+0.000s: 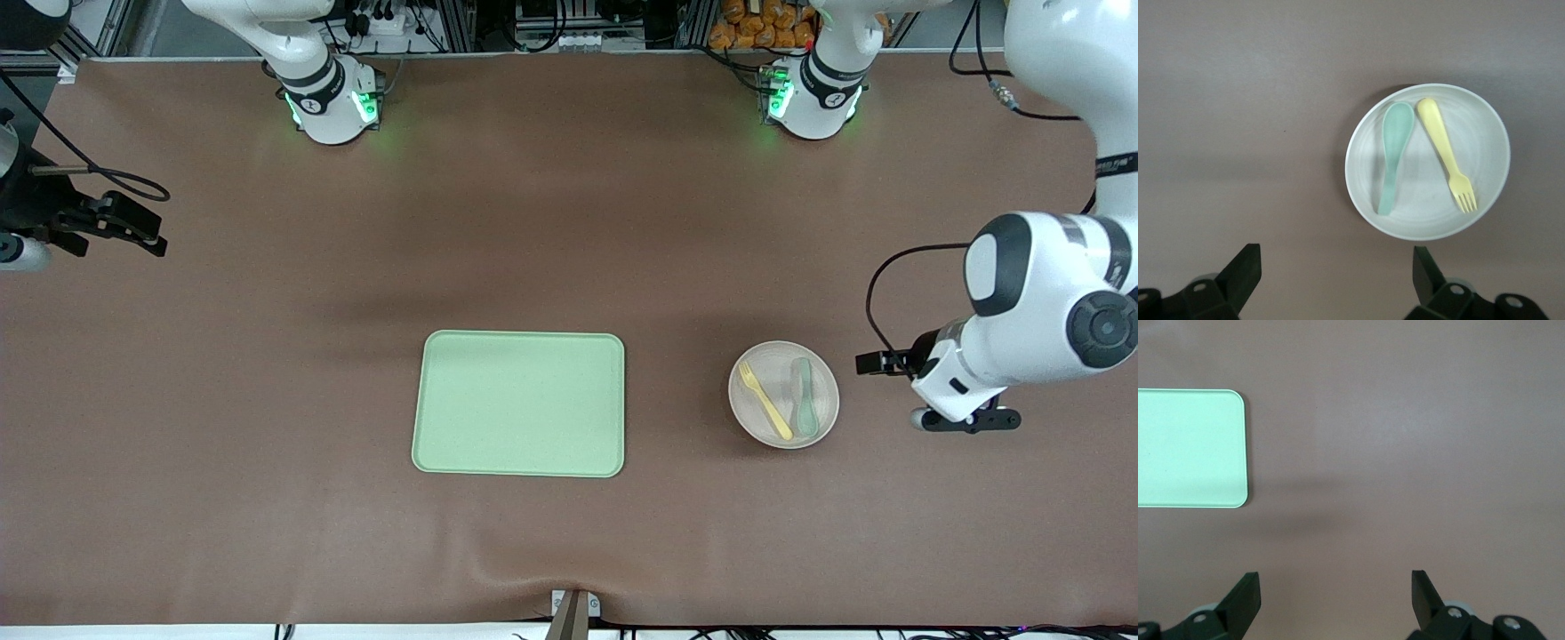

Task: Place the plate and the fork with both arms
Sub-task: 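Reach the left gripper down to the white plate's rim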

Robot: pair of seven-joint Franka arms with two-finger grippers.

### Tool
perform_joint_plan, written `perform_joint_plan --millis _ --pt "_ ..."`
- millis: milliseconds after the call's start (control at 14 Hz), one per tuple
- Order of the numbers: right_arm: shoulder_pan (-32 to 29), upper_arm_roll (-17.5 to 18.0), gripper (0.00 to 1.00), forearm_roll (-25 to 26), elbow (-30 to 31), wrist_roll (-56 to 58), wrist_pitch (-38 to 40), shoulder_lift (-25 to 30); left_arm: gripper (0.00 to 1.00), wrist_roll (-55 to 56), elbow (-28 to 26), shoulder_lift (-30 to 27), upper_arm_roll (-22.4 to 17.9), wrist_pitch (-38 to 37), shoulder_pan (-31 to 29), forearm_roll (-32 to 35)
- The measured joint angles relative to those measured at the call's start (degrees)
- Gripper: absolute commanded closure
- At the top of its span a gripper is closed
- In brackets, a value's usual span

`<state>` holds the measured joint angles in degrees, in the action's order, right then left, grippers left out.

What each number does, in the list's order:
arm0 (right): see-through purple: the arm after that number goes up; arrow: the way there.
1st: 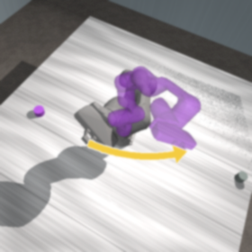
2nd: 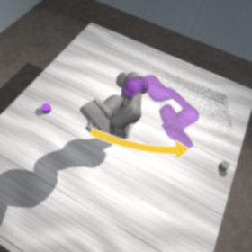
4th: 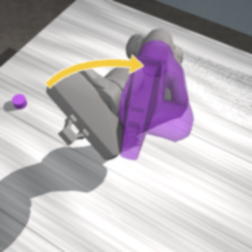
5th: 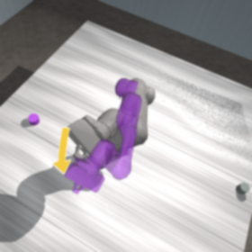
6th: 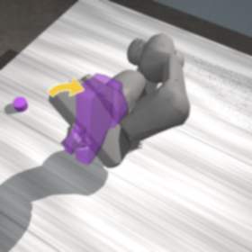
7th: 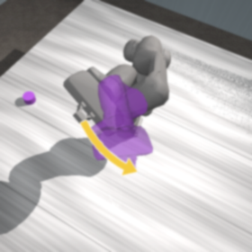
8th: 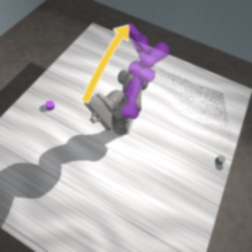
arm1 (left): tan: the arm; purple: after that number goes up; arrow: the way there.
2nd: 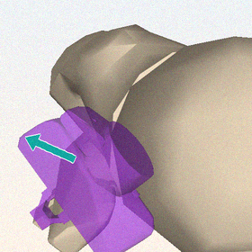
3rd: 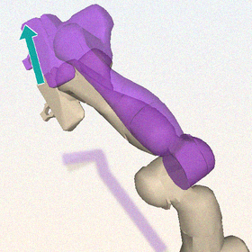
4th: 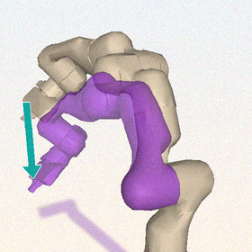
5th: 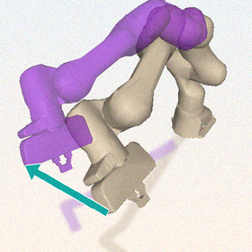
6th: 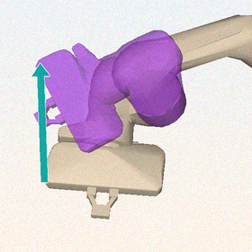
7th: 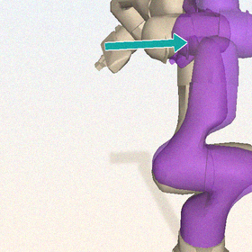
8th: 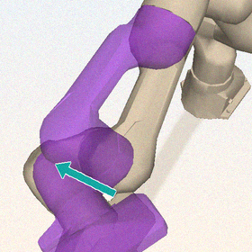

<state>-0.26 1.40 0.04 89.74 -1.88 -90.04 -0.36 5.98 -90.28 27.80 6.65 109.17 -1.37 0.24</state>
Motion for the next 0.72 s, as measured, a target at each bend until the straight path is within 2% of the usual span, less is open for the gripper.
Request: perform_joint_plan --millis 717 --pt "0.0 -0.01 0.0 0.0 0.06 0.0 0.0 -0.01 0.0 -0.22 -1.91 9.88 0.05 8.59 0.06 3.1"
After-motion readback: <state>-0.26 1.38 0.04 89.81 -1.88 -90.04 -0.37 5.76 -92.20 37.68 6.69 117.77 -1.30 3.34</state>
